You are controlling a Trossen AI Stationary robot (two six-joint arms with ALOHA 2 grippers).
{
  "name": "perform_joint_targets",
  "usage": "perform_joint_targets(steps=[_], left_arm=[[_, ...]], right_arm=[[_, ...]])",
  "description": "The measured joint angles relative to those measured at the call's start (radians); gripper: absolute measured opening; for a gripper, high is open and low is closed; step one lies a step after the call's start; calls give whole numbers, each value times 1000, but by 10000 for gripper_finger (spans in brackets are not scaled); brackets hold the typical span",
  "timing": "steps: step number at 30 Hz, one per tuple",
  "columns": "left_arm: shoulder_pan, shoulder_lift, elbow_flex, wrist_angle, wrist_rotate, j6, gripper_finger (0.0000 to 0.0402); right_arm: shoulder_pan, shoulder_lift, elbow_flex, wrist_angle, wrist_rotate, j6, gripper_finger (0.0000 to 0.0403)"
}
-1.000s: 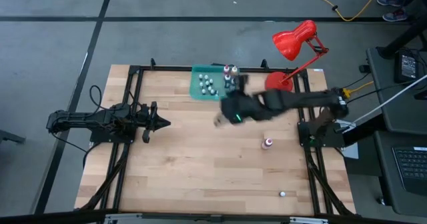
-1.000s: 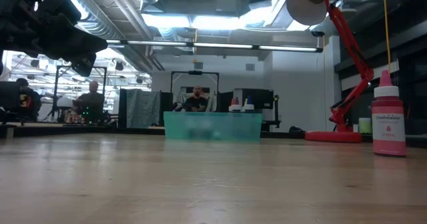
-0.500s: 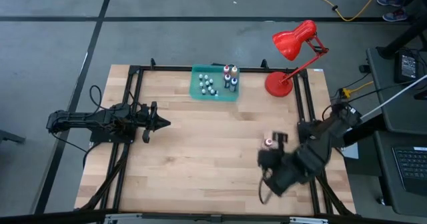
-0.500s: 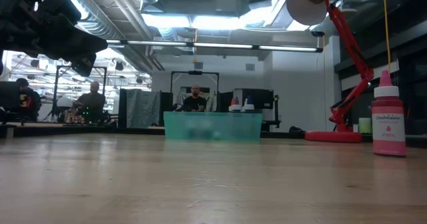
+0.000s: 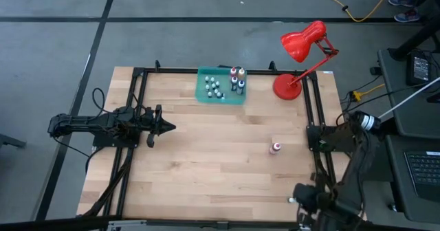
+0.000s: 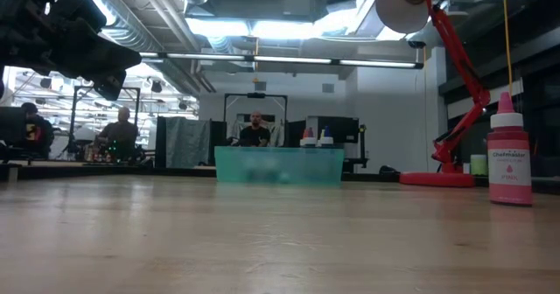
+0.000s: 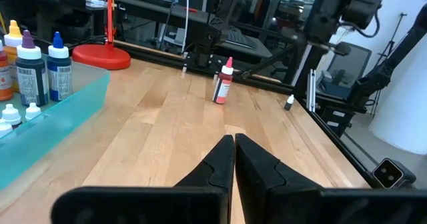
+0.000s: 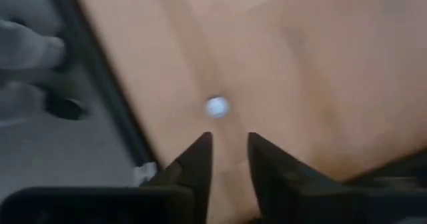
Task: Pick & Place food coloring
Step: Put the black food coloring bottle into the bin
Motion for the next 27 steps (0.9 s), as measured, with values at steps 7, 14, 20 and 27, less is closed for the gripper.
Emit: perform_joint_targets(steps=[7, 14, 20, 27], left_arm=[[0, 0, 0, 0, 0, 0, 12], [0, 0, 0, 0, 0, 0, 10], [0, 0, 0, 0, 0, 0, 9], [0, 0, 0, 0, 0, 0, 13]], right_arm=[[46, 0, -143, 293, -4, 66, 185], [44, 0, -211, 282, -3, 65, 217], [19, 0, -272, 358, 4, 64, 218], [-12, 0, -350, 458, 3, 59, 218]])
